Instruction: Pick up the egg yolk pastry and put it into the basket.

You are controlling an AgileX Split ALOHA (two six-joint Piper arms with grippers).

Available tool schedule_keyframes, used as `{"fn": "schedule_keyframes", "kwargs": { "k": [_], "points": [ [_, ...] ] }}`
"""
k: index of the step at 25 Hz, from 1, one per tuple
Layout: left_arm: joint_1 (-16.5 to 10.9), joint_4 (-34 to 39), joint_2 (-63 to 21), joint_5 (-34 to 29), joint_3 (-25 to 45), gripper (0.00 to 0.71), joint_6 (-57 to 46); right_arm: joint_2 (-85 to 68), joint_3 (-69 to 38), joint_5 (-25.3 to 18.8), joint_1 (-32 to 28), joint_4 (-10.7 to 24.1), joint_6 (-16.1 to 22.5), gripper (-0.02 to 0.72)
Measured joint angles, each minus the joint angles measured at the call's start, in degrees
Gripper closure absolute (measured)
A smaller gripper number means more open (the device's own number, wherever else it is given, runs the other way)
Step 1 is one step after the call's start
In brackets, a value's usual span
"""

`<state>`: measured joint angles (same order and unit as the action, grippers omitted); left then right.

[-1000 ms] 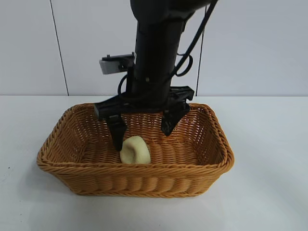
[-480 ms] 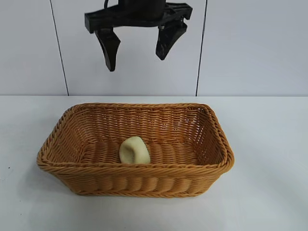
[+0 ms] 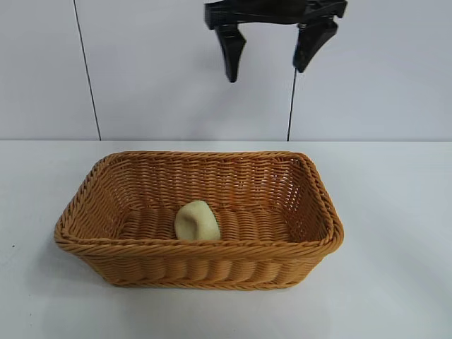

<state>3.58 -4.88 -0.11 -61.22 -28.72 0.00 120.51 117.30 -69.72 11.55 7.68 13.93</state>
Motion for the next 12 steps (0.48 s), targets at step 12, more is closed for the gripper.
{"fn": "schedule_keyframes", "kwargs": {
  "k": [12],
  "points": [
    [0.0, 0.0, 0.0, 0.0, 0.0, 0.063, 0.0, -0.7, -1.34, 0.05, -8.53, -1.08, -1.08, 0.009]
  ]
}}
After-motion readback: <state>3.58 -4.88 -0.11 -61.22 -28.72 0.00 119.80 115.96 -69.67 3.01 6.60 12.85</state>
